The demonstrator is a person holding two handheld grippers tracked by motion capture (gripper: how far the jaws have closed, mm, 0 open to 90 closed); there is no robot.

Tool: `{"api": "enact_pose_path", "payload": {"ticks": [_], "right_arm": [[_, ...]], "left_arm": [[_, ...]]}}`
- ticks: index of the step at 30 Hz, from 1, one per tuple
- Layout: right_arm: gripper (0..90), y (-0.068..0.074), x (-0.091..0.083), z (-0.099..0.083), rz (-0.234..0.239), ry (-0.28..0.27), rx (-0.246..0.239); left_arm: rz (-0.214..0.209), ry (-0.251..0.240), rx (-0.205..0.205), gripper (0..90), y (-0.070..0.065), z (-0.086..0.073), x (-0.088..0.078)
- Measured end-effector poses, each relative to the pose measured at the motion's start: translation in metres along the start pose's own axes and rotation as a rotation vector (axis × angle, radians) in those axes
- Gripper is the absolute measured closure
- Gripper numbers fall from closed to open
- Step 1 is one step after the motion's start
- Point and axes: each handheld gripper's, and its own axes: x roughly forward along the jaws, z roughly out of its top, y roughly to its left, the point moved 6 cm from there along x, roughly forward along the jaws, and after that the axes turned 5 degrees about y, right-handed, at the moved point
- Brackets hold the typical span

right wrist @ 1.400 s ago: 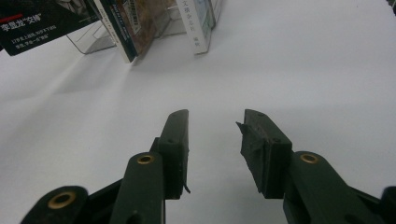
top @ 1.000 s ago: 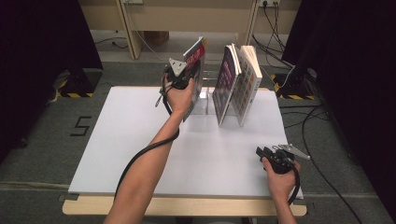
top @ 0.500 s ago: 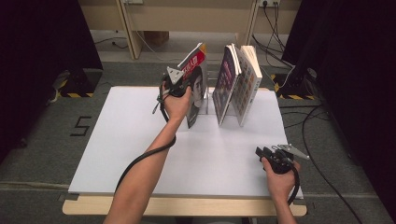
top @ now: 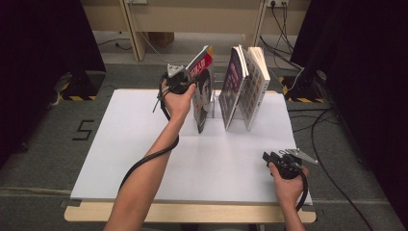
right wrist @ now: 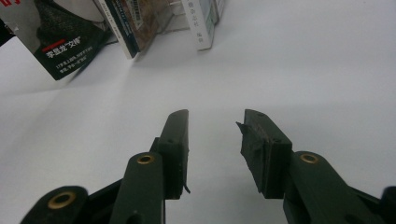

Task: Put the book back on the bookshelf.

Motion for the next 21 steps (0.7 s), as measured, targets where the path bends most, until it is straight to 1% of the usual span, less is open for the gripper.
{"api": "enact_pose_path", "payload": {"ticks": [1,2,3,4,6,8,9,10,12,13,14,15,16,18,20,21], "right_arm": [[61.7,0.000,0.000,0.000,-0.001,0.001,-0.001],[61.7,0.000,0.000,0.000,-0.001,0.000,-0.007],[61.7,0.000,0.000,0.000,0.000,0.000,-0.006],[61.7,0.000,0.000,0.000,0.000,0.000,-0.006],[61.7,-0.001,0.000,0.000,-0.003,-0.003,-0.003],[61.6,-0.001,0.000,0.000,-0.001,0.000,0.002],[61.6,-0.002,0.000,0.000,-0.005,-0.001,-0.008],[61.6,-0.001,0.000,0.000,0.000,0.000,-0.003],[61.5,-0.001,0.000,0.000,-0.001,-0.001,-0.006],[61.5,-0.002,0.000,0.000,-0.005,-0.001,-0.009],[61.5,-0.001,0.000,0.000,0.000,0.002,0.001],[61.5,-0.002,0.000,0.000,0.000,0.002,0.001],[61.5,-0.002,0.000,0.000,0.000,0.003,0.000],[61.4,-0.001,0.000,0.000,0.001,0.004,0.000],[61.4,-0.001,0.000,0.000,0.000,0.006,0.002],[61.4,-0.001,0.001,0.000,0.000,0.008,0.003]], "left_arm": [[0.008,0.003,0.005,71.4,0.000,0.001,0.001],[0.003,0.003,-0.005,70.8,0.000,0.002,0.001],[0.003,0.003,-0.005,69.6,0.000,0.002,0.001],[-0.001,0.001,-0.017,69.6,0.000,0.003,0.002],[0.005,0.009,-0.016,66.1,-0.002,0.005,0.004],[0.005,0.020,-0.021,64.3,-0.002,0.007,0.006],[0.006,0.024,-0.026,63.3,-0.002,0.008,0.008],[0.013,0.028,-0.026,62.8,-0.001,0.008,0.009],[0.013,0.041,-0.032,62.7,-0.001,0.009,0.011],[0.007,0.048,-0.042,63.1,-0.001,0.009,0.013],[0.007,0.056,-0.049,64.4,0.000,0.008,0.014],[0.007,0.056,-0.049,65.4,0.000,0.008,0.014],[0.005,0.070,-0.060,66.5,0.002,0.007,0.016],[0.007,0.083,-0.056,68.6,0.002,0.007,0.018],[-0.004,0.110,-0.061,69.2,0.001,0.005,0.021],[-0.006,0.121,-0.057,70.0,0.001,0.004,0.022]]}}
